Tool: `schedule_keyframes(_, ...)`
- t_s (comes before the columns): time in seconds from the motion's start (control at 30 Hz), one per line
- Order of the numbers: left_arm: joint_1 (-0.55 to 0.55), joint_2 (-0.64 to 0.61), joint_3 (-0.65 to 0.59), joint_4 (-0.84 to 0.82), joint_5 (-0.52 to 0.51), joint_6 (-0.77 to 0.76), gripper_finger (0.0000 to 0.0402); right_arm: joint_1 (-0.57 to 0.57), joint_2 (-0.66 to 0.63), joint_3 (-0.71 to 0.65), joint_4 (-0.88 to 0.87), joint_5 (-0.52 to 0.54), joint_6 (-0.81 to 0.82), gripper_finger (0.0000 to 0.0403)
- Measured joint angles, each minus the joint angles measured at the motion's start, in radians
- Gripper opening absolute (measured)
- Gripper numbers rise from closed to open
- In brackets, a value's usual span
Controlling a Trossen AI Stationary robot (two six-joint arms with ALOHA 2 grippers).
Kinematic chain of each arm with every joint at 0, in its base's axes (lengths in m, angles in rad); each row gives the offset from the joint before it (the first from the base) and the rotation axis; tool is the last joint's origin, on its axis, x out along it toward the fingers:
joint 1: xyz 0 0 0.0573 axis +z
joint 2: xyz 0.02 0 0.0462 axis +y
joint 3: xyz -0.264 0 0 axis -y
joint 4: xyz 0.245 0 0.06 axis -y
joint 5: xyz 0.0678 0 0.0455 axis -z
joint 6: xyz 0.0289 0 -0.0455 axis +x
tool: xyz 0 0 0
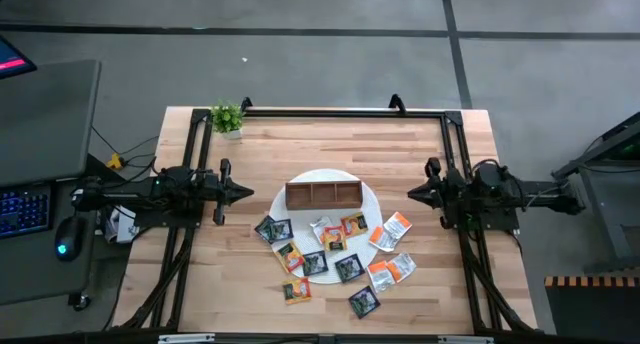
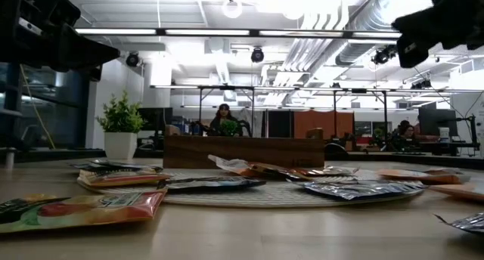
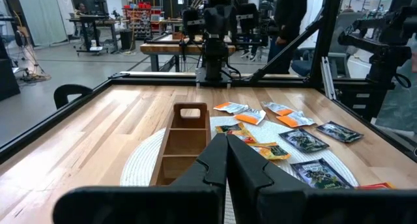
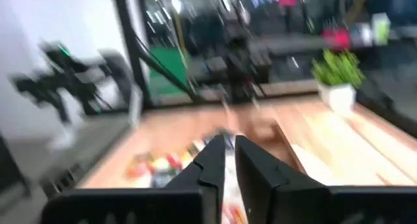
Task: Pick & Place Tea
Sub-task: Put the white tea bag into the right section of the wooden organizer
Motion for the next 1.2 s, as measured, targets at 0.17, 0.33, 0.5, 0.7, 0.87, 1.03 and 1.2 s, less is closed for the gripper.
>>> schedule_keyframes(0.17, 0.0, 0.0, 0.0, 0.0, 0.0, 0.0, 0.0001, 0.0, 0.114, 0.127, -0.171, 0.055, 0.041, 0.0095)
schedule_keyframes(0.33, 0.0, 0.0, 0.0, 0.0, 0.0, 0.0, 0.0001, 0.0, 0.255, 0.217, -0.234, 0.037, 0.108, 0.0154)
schedule_keyframes(0.5, 0.0, 0.0, 0.0, 0.0, 0.0, 0.0, 0.0001, 0.003, 0.431, 0.3, -0.308, -0.049, 0.157, 0.0204)
schedule_keyframes(0.7, 0.0, 0.0, 0.0, 0.0, 0.0, 0.0, 0.0001, 0.029, 0.632, 0.434, -0.459, -0.055, 0.157, 0.0224)
schedule_keyframes(0.87, 0.0, 0.0, 0.0, 0.0, 0.0, 0.0, 0.0001, 0.04, 0.73, 0.519, -0.617, -0.031, 0.162, 0.0224)
schedule_keyframes(1.03, 0.0, 0.0, 0.0, 0.0, 0.0, 0.0, 0.0001, 0.084, 0.799, 0.518, -0.738, -0.037, 0.272, 0.0224)
schedule_keyframes(1.2, 0.0, 0.0, 0.0, 0.0, 0.0, 0.0, 0.0001, 0.178, 0.866, 0.476, -0.691, -0.119, 0.355, 0.0224)
